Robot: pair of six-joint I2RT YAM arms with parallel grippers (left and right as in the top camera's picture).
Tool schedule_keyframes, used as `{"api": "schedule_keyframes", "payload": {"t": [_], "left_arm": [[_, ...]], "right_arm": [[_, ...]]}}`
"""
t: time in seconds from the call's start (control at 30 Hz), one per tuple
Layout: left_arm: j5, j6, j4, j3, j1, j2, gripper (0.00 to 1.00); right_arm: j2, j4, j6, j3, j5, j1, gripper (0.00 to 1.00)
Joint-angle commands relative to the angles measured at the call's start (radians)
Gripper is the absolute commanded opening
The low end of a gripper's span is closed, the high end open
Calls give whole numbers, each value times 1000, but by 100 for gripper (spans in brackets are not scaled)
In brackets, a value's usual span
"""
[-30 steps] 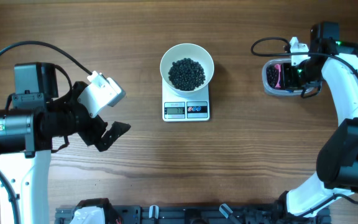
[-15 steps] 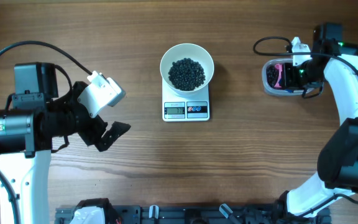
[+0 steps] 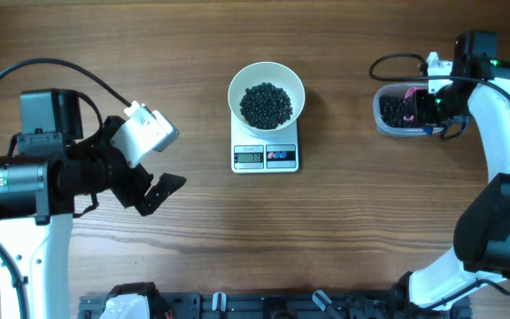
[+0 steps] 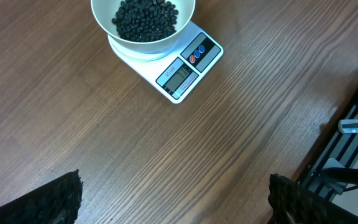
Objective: Scoop item into bowl and weigh 150g on scale
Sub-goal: 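Dip the pink scoop into the black beans and scoop them up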
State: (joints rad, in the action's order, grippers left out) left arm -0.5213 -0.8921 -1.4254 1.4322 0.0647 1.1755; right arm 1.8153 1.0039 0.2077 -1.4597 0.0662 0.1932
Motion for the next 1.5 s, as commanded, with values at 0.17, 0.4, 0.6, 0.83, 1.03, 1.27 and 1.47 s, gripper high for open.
{"api": "schedule_keyframes", "payload": {"t": [0.17,0.4,0.6,0.83,1.03,1.27,1.47], "left_arm": [[2,10,-1,-5,-4,3,100],[2,10,-1,-5,-4,3,100],[2,10,-1,-5,-4,3,100],[2,10,-1,-5,-4,3,100],[2,10,-1,-5,-4,3,100],[2,10,-1,-5,-4,3,100],[2,10,-1,-5,-4,3,100]], "right_arm": [[-28,-32,10,-19,-148,-2,4],[-41,-27,14,-22,-175,-5,4],[-40,-10,28,-21,-254,-5,4],[-39,-19,25,-17,-276,-5,4],[-39,-31,25,27,-205,-7,4],[-39,-31,16,32,-38,-7,4],[-39,-35,28,47,64,-6,4]]}}
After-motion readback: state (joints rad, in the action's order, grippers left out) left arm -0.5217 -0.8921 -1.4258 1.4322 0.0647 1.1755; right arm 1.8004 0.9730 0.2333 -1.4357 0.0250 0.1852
